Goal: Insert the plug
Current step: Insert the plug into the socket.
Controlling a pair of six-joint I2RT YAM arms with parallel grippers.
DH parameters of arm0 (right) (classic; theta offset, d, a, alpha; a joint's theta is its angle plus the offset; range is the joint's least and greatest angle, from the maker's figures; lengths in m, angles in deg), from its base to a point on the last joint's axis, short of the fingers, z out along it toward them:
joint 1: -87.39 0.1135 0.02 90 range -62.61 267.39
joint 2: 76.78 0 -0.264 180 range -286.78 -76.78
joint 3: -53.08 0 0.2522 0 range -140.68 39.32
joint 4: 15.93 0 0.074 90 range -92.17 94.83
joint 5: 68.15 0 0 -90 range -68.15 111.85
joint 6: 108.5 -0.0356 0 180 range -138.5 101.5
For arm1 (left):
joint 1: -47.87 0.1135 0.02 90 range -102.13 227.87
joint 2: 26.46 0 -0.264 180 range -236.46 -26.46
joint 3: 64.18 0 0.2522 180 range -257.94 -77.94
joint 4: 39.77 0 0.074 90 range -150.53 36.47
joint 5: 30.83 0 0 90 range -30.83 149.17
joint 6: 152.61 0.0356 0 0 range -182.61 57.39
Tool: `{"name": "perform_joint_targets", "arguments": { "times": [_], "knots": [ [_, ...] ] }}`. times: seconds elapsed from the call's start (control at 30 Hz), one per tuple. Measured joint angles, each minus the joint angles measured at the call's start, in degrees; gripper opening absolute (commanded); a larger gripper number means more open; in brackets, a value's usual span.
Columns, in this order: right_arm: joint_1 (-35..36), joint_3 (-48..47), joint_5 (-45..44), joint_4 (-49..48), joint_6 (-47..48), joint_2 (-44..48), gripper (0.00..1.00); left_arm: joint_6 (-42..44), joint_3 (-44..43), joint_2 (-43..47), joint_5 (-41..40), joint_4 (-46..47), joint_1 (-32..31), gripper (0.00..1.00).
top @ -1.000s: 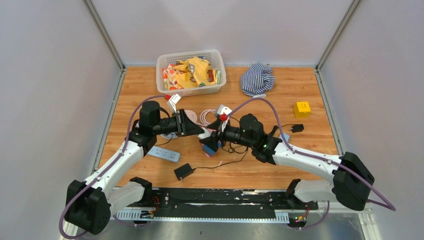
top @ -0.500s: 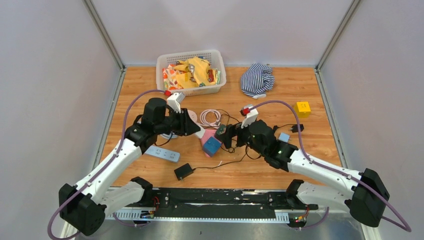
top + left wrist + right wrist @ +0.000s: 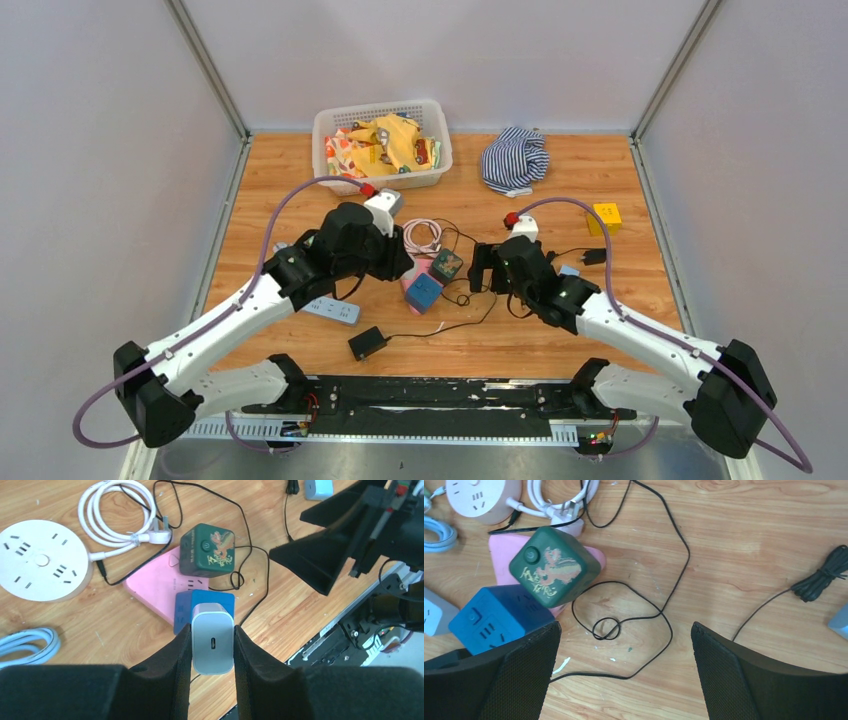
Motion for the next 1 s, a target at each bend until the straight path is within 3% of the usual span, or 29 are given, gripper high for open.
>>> {"name": "perform_joint_targets", "arguments": {
  "times": [0.47, 1.0],
  "knots": [
    [-3.56, 4.00, -0.07, 2.51, -5.88, 3.10, 1.00, 1.11, -3.89, -12.57, -10.51, -1.84, -11.41, 0.00],
    [-3.91, 4.55, -0.31, 2.54, -8.24, 4.04, 0.99, 1.55, -4.26, -13.86, -13.68, -2.08, -13.68, 0.00]
  ]
}}
